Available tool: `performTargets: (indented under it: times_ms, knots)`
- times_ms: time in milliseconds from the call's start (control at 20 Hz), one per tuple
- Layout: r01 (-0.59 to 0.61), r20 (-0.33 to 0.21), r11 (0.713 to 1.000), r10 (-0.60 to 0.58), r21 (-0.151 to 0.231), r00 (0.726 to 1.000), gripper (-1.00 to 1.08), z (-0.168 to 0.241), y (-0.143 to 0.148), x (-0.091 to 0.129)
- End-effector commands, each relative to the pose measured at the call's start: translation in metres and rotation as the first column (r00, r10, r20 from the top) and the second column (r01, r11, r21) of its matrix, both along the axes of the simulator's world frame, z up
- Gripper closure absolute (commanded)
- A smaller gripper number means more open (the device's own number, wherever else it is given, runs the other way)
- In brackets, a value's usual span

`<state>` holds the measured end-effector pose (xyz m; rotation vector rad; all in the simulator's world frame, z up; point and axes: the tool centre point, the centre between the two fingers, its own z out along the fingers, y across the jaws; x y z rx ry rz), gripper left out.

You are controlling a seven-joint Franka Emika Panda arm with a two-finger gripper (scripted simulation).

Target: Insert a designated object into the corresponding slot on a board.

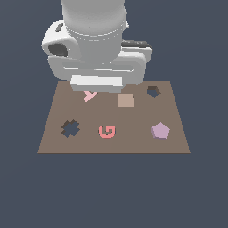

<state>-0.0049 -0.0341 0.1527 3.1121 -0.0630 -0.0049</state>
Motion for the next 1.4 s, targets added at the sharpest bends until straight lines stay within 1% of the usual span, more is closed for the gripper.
performTargets:
  times_ms: [0, 250, 500, 750, 1150, 1350]
  knots:
    - [0.0, 0.0, 1.0, 0.0, 0.0, 1.0, -0.92, 0.0, 0.0, 0.0]
    - [-0.009, 0.0, 1.0, 0.009, 0.002, 1.0, -0.92, -0.004, 0.007, 0.004]
    - [-0.034, 0.0, 0.999, 0.034, 0.006, 0.999, -0.92, -0.017, 0.03, 0.016]
    - [-0.074, 0.001, 0.997, 0.074, 0.012, 0.997, -0.92, -0.038, 0.065, 0.033]
    - [-0.153, 0.002, 0.988, 0.153, 0.023, 0.988, -0.92, -0.076, 0.137, 0.064]
    - [-0.181, 0.003, 0.983, 0.181, 0.026, 0.983, -0.92, -0.089, 0.162, 0.074]
